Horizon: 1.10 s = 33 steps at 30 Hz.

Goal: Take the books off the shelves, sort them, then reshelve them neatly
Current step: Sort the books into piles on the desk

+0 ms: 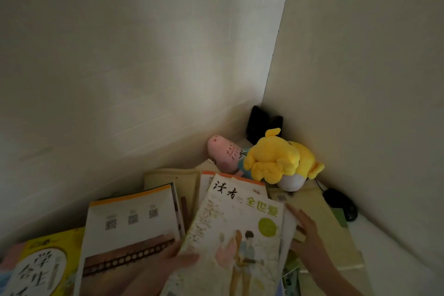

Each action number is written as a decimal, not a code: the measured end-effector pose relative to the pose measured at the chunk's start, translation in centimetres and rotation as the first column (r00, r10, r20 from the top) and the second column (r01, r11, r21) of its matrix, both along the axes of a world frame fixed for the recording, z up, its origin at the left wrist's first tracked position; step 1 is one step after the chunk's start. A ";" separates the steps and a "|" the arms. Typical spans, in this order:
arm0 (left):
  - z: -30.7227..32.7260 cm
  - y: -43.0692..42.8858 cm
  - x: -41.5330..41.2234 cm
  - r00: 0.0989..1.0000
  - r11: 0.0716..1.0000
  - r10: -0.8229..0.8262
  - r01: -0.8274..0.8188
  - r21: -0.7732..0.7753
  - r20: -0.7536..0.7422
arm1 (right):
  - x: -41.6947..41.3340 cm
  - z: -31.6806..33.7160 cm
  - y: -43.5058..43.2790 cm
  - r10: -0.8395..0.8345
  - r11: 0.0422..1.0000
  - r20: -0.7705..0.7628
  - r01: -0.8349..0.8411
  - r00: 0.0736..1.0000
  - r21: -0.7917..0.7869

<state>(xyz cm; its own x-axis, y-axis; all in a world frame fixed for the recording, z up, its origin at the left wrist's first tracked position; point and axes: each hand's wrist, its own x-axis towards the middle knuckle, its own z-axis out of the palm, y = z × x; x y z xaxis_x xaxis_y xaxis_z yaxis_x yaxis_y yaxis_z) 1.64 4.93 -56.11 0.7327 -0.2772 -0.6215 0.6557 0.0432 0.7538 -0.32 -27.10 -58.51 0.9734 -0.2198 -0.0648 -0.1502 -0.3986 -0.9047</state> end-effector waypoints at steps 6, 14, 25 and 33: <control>1.8 -3.9 -2.6 0.998 0.987 0.055 -0.054 -0.153 0.006 | -1.3 0.2 2.0 -0.124 0.902 -0.154 0.176 0.980 0.394; 1.2 -4.8 -3.0 0.994 0.983 0.106 -0.102 -0.153 0.019 | -2.2 -0.9 2.8 0.021 0.962 -0.170 0.026 0.985 0.273; 1.0 -4.0 -0.3 0.957 0.975 -0.204 0.179 0.133 0.205 | -3.2 1.1 3.2 0.070 0.943 0.019 -0.073 0.997 0.325; 0.9 -5.2 -1.4 0.944 0.998 -0.066 0.057 0.038 0.323 | -2.9 5.1 2.7 0.010 0.943 0.108 -0.045 0.994 0.329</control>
